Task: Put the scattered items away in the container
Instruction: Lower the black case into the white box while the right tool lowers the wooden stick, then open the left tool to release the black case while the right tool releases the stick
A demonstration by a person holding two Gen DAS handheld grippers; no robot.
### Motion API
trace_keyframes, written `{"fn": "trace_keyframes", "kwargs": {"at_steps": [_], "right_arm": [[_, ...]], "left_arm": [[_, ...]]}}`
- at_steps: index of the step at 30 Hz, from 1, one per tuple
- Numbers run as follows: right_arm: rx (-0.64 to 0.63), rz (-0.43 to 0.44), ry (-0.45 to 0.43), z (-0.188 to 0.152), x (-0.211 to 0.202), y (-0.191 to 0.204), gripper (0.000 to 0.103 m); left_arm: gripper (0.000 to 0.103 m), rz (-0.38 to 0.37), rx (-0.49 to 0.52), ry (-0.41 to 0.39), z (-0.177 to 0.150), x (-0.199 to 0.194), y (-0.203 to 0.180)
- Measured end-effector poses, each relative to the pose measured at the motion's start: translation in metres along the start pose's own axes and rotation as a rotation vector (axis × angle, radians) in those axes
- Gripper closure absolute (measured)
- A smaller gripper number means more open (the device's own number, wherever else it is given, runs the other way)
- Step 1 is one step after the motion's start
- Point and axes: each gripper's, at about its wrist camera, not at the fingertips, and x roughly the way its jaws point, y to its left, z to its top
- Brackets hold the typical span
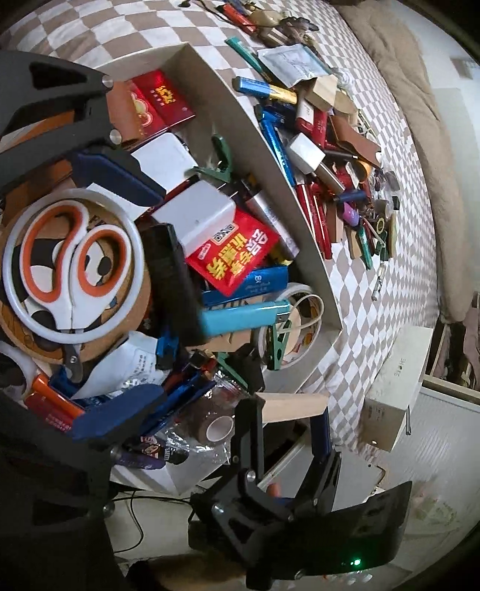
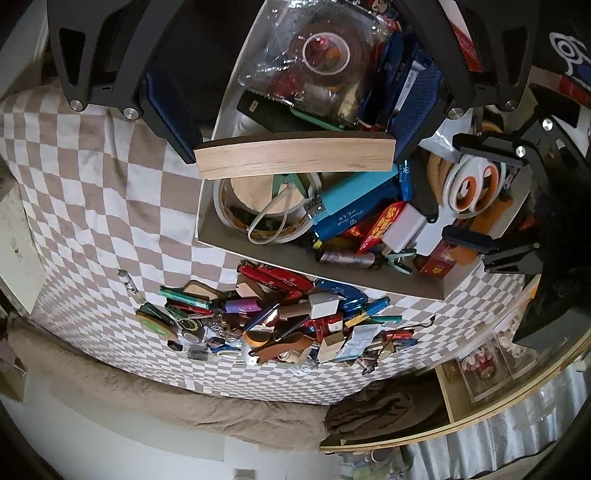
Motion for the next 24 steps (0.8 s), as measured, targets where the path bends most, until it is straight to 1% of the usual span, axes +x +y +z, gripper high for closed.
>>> {"fn": "trace_keyframes", "kwargs": {"at_steps": [4,8,14,18,21,24], "right_arm": [[-0.004,0.011,0.009,-0.004,-0.002,0.006,0.004],[0.0,0.04,0.026,-0.007,-0.001,0.017,0.004],[0.022,0.117,0.073,-0.016,0.0,0.043,0.004],[0.024,0.141,0.123,-0.026,0.004,0.063,0.004],[0.067,0.152,0.164,-0.032,0.003,0.069,0.004],[0.113,0.174,0.22,-0.038,0.003,0.075,0.004]], "left_arm": [[0.005,0.023,-0.012,-0.026,-0.001,-0.007,0.004],[0.005,0.051,-0.05,-0.068,-0.001,-0.018,0.016],[0.005,0.078,-0.112,-0.127,-0.004,-0.03,0.033],[0.005,0.068,-0.141,-0.148,-0.008,-0.035,0.04],[0.005,0.032,-0.169,-0.153,-0.011,-0.036,0.043],[0.005,0.036,-0.164,-0.175,-0.014,-0.038,0.042]]}}
